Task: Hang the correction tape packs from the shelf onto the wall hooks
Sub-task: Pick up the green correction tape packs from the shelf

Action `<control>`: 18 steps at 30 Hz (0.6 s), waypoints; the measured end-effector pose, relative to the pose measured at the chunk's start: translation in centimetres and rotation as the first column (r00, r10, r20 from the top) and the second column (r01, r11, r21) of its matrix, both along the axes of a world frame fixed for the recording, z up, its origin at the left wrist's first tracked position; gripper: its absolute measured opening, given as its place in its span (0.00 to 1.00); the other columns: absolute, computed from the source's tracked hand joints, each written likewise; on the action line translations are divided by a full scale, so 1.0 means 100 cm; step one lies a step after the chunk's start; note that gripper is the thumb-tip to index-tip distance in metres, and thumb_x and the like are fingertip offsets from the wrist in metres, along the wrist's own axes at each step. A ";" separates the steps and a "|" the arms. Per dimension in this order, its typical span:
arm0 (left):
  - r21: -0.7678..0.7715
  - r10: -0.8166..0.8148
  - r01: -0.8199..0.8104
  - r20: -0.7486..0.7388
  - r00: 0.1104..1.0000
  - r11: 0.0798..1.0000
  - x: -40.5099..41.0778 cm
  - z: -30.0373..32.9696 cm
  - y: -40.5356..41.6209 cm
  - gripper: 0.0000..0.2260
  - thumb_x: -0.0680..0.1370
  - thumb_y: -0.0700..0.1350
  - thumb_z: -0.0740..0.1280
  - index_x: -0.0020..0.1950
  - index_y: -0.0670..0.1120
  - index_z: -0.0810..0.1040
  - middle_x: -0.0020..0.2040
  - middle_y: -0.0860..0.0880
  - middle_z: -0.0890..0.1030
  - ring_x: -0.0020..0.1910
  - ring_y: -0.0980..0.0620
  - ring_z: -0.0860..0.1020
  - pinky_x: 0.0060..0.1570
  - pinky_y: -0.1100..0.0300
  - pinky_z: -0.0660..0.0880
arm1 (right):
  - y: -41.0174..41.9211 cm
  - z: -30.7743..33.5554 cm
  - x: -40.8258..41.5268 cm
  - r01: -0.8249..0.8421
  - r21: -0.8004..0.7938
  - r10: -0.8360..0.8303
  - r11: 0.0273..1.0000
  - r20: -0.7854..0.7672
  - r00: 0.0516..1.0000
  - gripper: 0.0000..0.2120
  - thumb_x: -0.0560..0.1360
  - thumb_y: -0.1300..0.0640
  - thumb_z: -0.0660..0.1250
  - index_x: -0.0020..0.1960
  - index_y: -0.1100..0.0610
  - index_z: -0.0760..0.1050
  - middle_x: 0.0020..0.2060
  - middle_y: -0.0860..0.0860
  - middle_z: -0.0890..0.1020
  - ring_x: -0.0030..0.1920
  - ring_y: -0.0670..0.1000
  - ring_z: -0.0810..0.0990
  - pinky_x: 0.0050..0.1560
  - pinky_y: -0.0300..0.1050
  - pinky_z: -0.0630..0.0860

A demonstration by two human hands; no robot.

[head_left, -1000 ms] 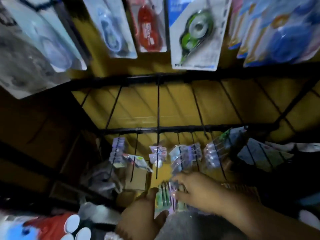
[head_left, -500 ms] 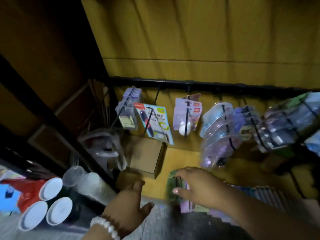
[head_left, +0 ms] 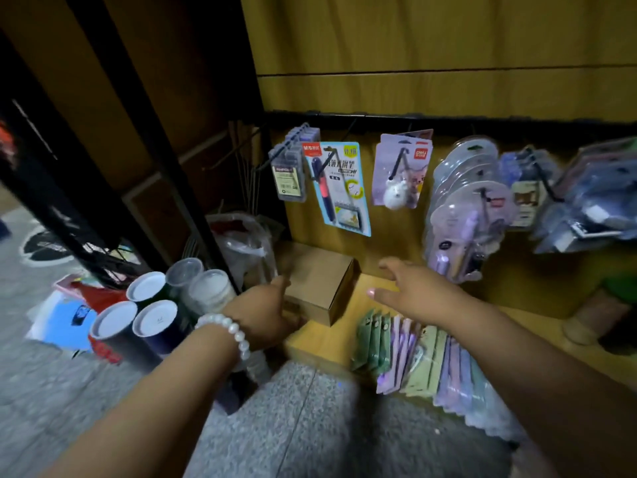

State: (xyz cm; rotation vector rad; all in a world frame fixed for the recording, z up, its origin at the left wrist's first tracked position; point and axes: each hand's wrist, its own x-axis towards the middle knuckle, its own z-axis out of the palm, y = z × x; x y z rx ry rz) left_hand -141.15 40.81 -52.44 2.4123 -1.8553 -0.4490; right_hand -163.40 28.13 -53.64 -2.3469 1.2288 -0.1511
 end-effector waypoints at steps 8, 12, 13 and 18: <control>-0.078 0.006 -0.005 0.015 1.000 0.997 -0.029 0.027 0.046 0.28 0.75 0.55 0.68 0.69 0.42 0.66 0.62 0.41 0.79 0.60 0.42 0.77 0.54 0.55 0.74 | 0.045 0.030 -0.013 0.001 -0.032 -0.001 0.999 -0.006 1.000 0.31 0.74 0.39 0.63 0.71 0.54 0.64 0.66 0.55 0.75 0.64 0.55 0.75 0.61 0.47 0.73; -0.113 0.014 -0.012 0.019 1.000 0.993 -0.034 0.030 0.066 0.28 0.75 0.56 0.68 0.69 0.43 0.67 0.62 0.41 0.79 0.60 0.43 0.77 0.56 0.55 0.74 | 0.059 0.040 -0.011 0.010 -0.055 -0.012 0.998 -0.028 1.000 0.29 0.75 0.38 0.62 0.68 0.55 0.68 0.62 0.55 0.77 0.61 0.56 0.76 0.58 0.47 0.74; -0.121 0.017 -0.015 0.018 1.000 0.993 -0.035 0.030 0.069 0.28 0.75 0.56 0.68 0.69 0.43 0.67 0.62 0.42 0.79 0.60 0.43 0.77 0.56 0.55 0.74 | 0.060 0.041 -0.009 0.009 -0.057 -0.011 0.998 -0.035 0.999 0.29 0.75 0.38 0.61 0.68 0.56 0.68 0.62 0.56 0.77 0.60 0.56 0.76 0.57 0.47 0.74; -0.088 0.037 -0.040 -0.036 0.999 0.995 -0.040 0.021 0.069 0.30 0.76 0.56 0.68 0.73 0.43 0.64 0.66 0.42 0.76 0.64 0.44 0.76 0.60 0.55 0.73 | 0.051 0.022 -0.002 0.045 0.010 -0.044 0.999 -0.089 0.995 0.26 0.77 0.40 0.60 0.64 0.59 0.72 0.59 0.56 0.78 0.57 0.56 0.76 0.54 0.46 0.73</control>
